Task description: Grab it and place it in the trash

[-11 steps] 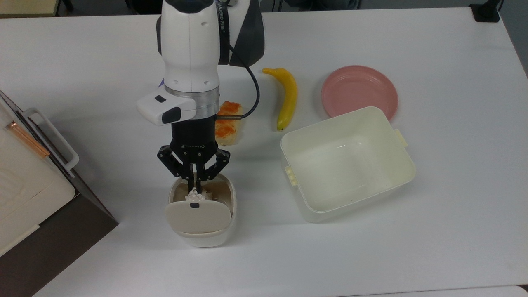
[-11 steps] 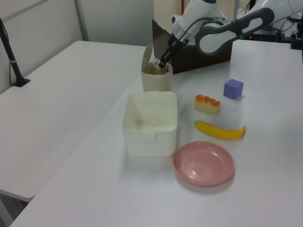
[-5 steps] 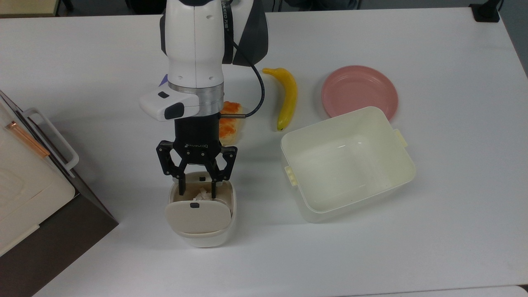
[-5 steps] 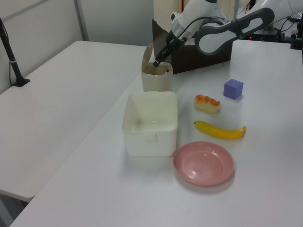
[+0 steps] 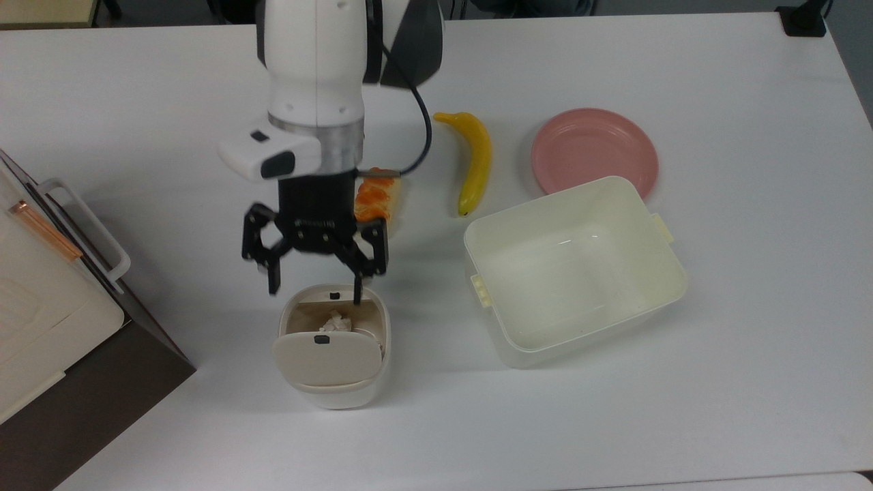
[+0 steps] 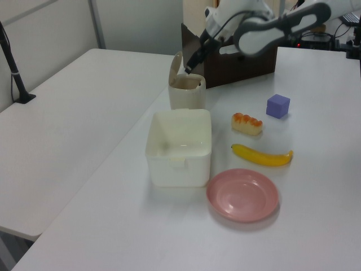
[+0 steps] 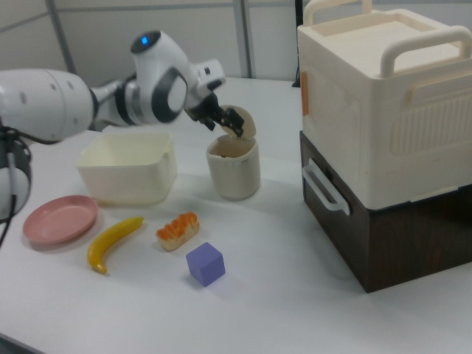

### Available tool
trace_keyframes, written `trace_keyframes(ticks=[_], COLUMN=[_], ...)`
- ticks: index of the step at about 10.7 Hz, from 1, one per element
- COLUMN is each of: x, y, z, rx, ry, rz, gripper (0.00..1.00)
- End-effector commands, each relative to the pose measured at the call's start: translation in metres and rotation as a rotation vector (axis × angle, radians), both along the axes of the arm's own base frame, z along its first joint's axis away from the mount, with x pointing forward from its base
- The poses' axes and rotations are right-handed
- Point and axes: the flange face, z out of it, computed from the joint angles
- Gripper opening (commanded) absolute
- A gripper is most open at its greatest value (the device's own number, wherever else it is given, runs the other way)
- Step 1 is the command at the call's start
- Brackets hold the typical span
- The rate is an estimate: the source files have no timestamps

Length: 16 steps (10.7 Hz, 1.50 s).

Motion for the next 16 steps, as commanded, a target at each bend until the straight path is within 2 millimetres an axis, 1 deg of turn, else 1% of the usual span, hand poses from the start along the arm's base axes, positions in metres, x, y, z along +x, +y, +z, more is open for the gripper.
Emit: trace_keyframes(ticks=[1, 3, 4, 6, 7, 8, 9, 10, 11, 12, 13, 14, 16], x=[-0.071, -0.116, -0.135, -0.172, -0.189, -0.207, -0.219, -0.221, -0.219, -0.215, -0.214, -0.212, -0.207], y=[-0.001, 0.003, 0.004, 0.007, 0.007, -0.004, -0.017, -0.019, -0.017, -0.007, -0.003, 0.0, -0.003], z=[0.08, 0.116, 0.136, 0.165, 0.182, 0.203, 0.218, 0.219, 0.215, 0.199, 0.185, 0.176, 0.172], rx=[-0.005, 0.04, 0.034, 0.042, 0.071, 0.12, 0.167, 0.182, 0.187, 0.185, 0.188, 0.195, 0.21], ry=[0.217, 0.381, 0.411, 0.476, 0.479, 0.448, 0.422, 0.42, 0.432, 0.457, 0.479, 0.474, 0.452], rz=[-0.074, -0.068, -0.076, -0.107, -0.129, -0.175, -0.213, -0.216, -0.214, -0.196, -0.191, -0.186, -0.22], gripper=[1.0, 1.0, 1.0, 1.0, 1.0, 1.0, 1.0, 1.0, 1.0, 1.0, 1.0, 1.0, 1.0])
